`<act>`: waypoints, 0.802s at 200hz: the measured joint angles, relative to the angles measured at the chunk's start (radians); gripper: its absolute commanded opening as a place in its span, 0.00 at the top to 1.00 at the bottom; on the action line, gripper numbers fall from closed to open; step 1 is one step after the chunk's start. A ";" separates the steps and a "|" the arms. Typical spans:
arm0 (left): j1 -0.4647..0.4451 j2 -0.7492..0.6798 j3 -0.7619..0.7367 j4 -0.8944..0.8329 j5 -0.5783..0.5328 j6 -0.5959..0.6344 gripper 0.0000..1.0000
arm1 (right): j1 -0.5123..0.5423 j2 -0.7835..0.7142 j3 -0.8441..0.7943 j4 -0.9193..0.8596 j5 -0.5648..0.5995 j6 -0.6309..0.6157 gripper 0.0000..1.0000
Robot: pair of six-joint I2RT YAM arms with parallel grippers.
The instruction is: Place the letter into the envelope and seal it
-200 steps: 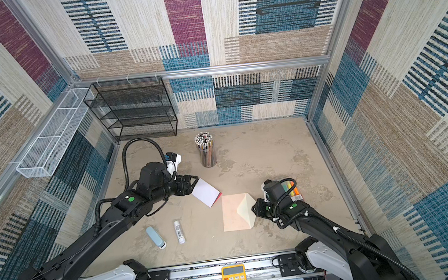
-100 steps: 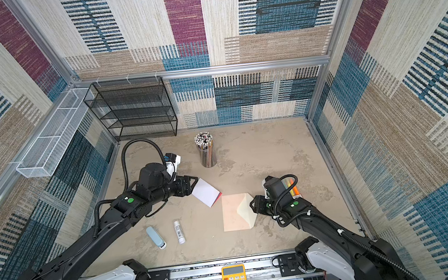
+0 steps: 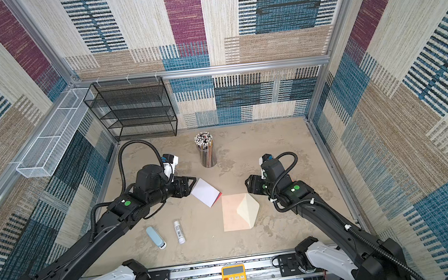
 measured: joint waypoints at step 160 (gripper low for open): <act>0.092 -0.145 -0.259 -0.006 0.117 -0.143 0.25 | 0.118 0.581 0.230 0.300 -0.230 -0.124 0.36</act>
